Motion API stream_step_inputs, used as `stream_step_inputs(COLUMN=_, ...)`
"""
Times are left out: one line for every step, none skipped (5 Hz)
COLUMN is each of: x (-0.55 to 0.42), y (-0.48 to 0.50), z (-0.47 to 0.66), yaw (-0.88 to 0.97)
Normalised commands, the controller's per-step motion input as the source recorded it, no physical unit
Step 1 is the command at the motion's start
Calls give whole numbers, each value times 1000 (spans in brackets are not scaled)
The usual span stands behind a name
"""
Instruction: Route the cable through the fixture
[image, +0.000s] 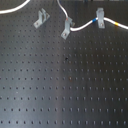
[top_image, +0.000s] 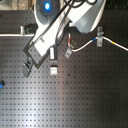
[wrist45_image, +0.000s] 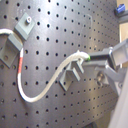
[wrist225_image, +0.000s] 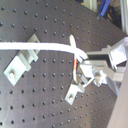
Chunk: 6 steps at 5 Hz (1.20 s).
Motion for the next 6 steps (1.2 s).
stream_step_inputs(x=-24, y=301, z=322, yaw=480)
stream_step_inputs(x=-21, y=294, z=294, yaw=488)
stream_step_inputs(x=-120, y=329, z=258, yaw=480)
stream_step_inputs(x=18, y=350, z=366, yaw=443)
stream_step_inputs(x=142, y=347, z=391, yaw=397)
stream_step_inputs(x=479, y=195, z=434, yaw=349)
